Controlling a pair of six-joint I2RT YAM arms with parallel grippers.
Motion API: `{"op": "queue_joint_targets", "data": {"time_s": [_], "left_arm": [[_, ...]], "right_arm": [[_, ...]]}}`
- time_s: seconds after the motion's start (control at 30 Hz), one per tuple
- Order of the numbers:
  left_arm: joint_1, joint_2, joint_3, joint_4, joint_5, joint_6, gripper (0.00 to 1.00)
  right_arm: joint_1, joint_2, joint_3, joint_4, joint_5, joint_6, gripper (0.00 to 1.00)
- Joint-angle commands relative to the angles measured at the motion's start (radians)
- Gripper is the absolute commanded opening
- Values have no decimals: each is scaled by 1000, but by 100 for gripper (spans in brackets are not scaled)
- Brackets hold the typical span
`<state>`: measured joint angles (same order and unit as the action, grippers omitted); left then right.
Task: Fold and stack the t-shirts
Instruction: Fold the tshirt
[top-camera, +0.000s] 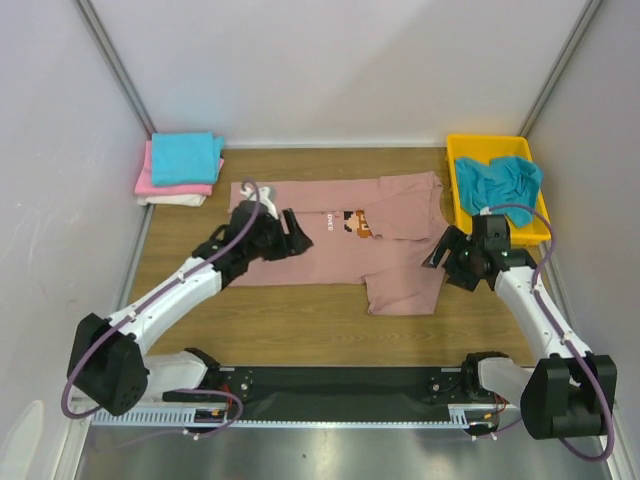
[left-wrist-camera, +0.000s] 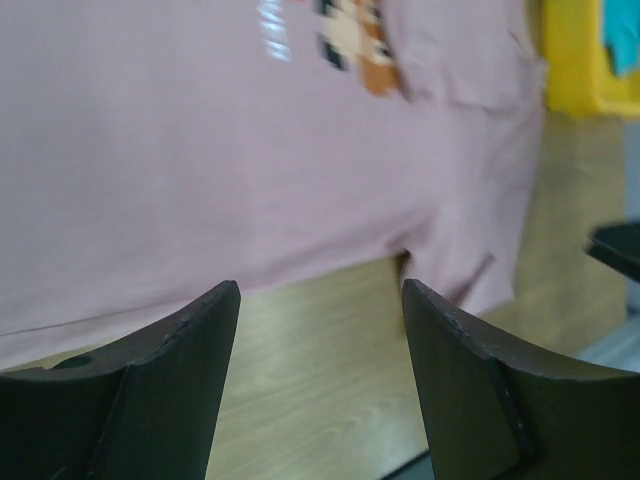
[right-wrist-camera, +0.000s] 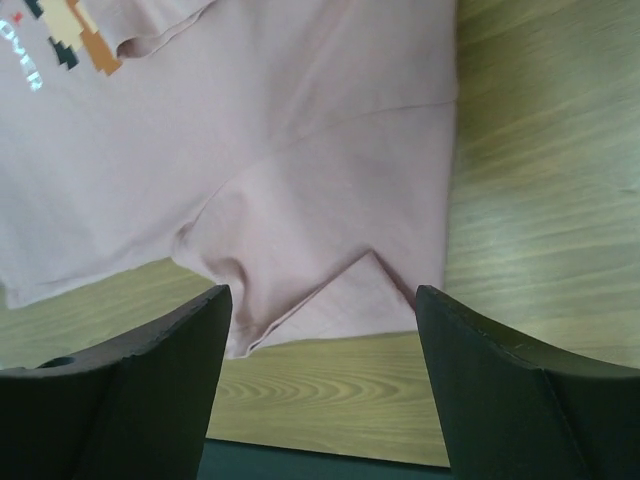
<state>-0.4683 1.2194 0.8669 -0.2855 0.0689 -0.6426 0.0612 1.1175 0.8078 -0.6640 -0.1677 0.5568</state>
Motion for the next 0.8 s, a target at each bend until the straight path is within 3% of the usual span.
{"op": "queue_joint_targets", "data": {"time_s": [0.0, 0.23, 0.33, 0.67, 0.77], "left_arm": [[-127, -2, -9, 163, 12, -58, 72], [-343, 216, 41, 396, 5, -86, 71], [-426, 327, 104, 381, -20, -112, 69], [-532, 396, 119, 425, -66, -146, 68], [-541, 408, 124, 428, -64, -146, 67]], "right_arm": [[-1, -30, -65, 177, -99, 49, 80], [45, 36, -185, 383, -174, 52, 80], [55, 57, -206, 392, -156, 26, 79], [60, 96, -298, 477, -167, 6, 69], [61, 97, -321, 492, -187, 6, 61]]}}
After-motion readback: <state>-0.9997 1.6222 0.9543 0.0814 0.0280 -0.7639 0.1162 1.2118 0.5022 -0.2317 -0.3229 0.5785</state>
